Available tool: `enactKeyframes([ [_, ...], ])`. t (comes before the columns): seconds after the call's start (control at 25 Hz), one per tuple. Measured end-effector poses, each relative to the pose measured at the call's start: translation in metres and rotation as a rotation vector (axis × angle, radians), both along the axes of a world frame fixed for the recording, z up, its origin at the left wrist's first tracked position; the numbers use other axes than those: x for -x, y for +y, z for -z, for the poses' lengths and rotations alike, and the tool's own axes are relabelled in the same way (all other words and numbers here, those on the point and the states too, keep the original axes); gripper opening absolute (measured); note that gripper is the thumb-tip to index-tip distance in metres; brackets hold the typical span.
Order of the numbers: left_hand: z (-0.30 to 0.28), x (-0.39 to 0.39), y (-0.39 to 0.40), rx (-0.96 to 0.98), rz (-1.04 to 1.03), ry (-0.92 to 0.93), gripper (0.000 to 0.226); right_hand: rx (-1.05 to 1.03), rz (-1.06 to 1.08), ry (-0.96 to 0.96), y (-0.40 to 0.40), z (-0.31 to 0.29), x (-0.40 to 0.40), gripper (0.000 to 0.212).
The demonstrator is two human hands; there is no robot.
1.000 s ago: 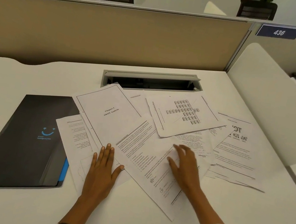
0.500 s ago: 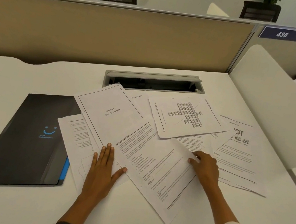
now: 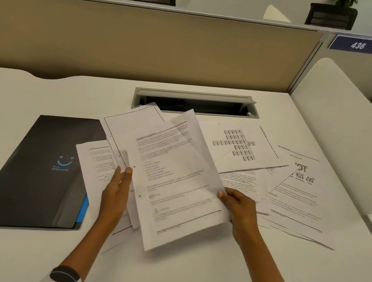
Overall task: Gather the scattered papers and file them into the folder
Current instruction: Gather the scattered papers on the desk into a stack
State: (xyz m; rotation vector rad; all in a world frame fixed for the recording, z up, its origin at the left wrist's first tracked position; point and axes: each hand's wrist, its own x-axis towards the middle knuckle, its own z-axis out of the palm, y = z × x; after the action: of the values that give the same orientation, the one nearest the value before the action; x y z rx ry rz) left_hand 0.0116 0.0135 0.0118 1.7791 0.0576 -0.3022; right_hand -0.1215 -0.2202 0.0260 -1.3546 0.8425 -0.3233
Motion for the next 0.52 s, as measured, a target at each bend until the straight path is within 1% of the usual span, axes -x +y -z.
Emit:
enactKeyframes([
  [0.04,-0.005,-0.004,0.002,0.056,-0.008,0.006,0.053,-0.047,0.008,-0.021,0.007,0.000,-0.005,0.010],
  [0.12,-0.015,-0.011,0.006,0.078,-0.024,0.001,0.031,-0.114,0.013,-0.045,0.022,-0.001,-0.017,0.009],
  [0.16,-0.018,-0.015,0.008,0.090,-0.035,0.016,0.024,-0.125,0.010,-0.050,0.029,-0.001,-0.023,0.009],
  [0.24,-0.022,-0.023,0.011,0.171,-0.053,0.122,0.026,-0.089,-0.014,-0.046,0.039,0.000,-0.035,0.009],
  [0.28,-0.023,-0.026,0.013,0.211,-0.065,0.172,0.030,-0.023,-0.036,-0.037,0.043,0.001,-0.040,0.008],
  [0.32,-0.023,-0.029,0.015,0.236,-0.082,0.200,0.033,0.083,-0.058,-0.024,0.044,0.000,-0.045,0.008],
  [0.36,-0.024,-0.031,0.017,0.247,-0.102,0.212,0.034,0.229,-0.091,0.004,0.044,0.001,-0.048,0.013],
  [0.4,-0.024,-0.034,0.021,0.251,-0.123,0.217,0.033,0.424,-0.137,0.055,0.041,0.005,-0.050,0.024],
  [0.48,-0.023,-0.038,0.031,0.235,-0.156,0.223,0.031,0.876,-0.291,0.244,0.030,0.014,-0.055,0.041],
  [0.52,-0.022,-0.040,0.036,0.219,-0.169,0.230,0.029,1.028,-0.377,0.332,0.024,0.019,-0.057,0.046],
])
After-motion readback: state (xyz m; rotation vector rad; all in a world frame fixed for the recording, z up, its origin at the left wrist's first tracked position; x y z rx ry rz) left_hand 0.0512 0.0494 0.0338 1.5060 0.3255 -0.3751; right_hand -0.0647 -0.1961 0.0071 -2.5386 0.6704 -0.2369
